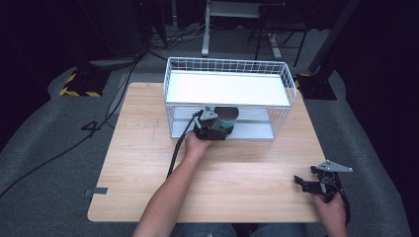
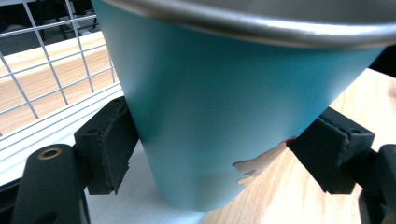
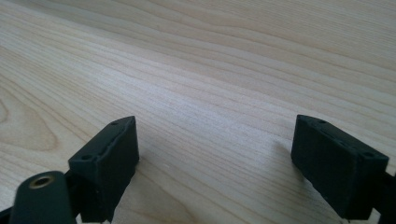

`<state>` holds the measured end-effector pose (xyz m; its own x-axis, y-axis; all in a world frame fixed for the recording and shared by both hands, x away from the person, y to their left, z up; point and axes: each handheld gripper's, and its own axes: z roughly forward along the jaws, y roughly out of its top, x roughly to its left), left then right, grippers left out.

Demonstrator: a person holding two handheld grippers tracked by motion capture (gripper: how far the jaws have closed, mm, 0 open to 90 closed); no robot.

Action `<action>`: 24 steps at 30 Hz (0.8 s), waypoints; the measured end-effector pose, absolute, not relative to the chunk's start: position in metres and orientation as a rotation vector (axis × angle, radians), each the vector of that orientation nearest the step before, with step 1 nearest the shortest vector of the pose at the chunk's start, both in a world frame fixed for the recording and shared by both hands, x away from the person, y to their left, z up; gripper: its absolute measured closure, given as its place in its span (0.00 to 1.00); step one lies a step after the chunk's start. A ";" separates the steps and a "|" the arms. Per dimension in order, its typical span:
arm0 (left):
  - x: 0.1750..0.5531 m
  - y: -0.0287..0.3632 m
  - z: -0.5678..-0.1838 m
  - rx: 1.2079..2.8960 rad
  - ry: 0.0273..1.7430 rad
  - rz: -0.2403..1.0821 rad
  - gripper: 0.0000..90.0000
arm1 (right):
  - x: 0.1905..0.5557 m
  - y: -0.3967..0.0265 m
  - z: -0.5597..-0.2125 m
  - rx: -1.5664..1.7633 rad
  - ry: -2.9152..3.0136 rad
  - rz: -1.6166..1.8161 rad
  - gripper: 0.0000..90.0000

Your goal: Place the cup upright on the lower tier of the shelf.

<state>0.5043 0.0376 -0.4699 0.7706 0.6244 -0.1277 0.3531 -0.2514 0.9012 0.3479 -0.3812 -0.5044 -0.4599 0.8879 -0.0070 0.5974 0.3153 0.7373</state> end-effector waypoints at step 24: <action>0.515 0.029 -0.481 1.847 0.855 0.334 0.22 | 0.347 -0.381 -0.504 1.317 2.178 0.954 0.17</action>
